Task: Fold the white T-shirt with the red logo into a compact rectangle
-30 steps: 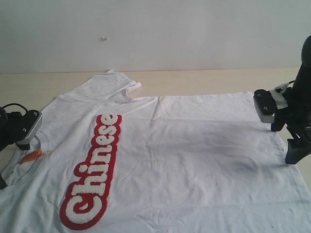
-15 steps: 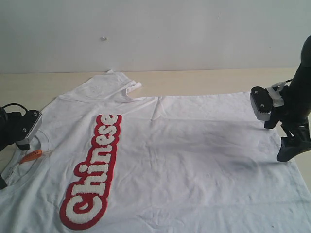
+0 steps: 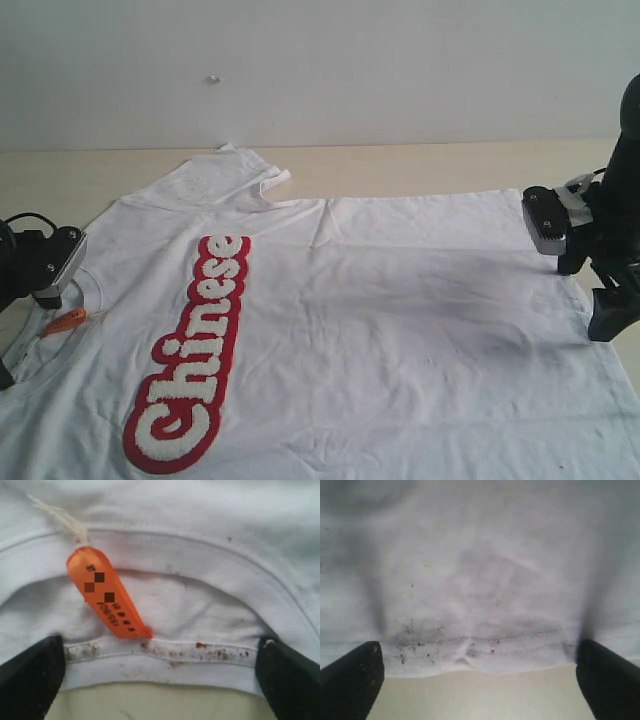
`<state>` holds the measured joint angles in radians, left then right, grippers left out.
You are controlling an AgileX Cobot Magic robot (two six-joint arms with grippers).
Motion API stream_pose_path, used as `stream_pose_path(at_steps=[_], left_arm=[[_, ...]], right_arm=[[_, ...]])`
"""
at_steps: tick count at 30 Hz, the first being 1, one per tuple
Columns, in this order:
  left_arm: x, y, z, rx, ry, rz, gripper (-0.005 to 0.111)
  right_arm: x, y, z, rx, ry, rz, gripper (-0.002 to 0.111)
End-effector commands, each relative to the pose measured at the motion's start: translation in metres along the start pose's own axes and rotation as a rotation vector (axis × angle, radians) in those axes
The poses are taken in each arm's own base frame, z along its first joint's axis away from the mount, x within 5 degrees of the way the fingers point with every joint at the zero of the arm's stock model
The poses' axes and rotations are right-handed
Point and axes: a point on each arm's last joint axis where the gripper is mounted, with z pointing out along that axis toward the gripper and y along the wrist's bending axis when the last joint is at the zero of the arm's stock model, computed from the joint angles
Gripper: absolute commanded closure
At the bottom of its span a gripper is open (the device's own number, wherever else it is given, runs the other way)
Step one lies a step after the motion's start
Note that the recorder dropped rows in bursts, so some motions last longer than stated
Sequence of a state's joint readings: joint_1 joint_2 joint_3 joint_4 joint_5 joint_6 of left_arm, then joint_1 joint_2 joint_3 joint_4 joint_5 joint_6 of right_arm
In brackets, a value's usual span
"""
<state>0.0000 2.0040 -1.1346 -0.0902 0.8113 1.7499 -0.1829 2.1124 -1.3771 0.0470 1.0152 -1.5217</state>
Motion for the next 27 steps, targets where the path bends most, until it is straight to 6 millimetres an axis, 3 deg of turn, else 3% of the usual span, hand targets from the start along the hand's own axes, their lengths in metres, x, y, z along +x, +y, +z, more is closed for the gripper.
stream_pose_path(at_steps=[1, 14, 27], left_arm=[[0.002, -0.003, 0.014, 0.041, 0.006, 0.003, 0.003], [0.002, -0.003, 0.014, 0.041, 0.006, 0.003, 0.003], [0.002, -0.003, 0.014, 0.041, 0.006, 0.003, 0.003]], right_arm=[[0.002, -0.001, -0.001, 0.006, 0.003, 0.005, 0.003], [0.004, -0.001, 0.016, 0.110, 0.015, -0.007, 0.003], [-0.003, 0.003, 0.009, 0.083, -0.053, -0.043, 0.003]])
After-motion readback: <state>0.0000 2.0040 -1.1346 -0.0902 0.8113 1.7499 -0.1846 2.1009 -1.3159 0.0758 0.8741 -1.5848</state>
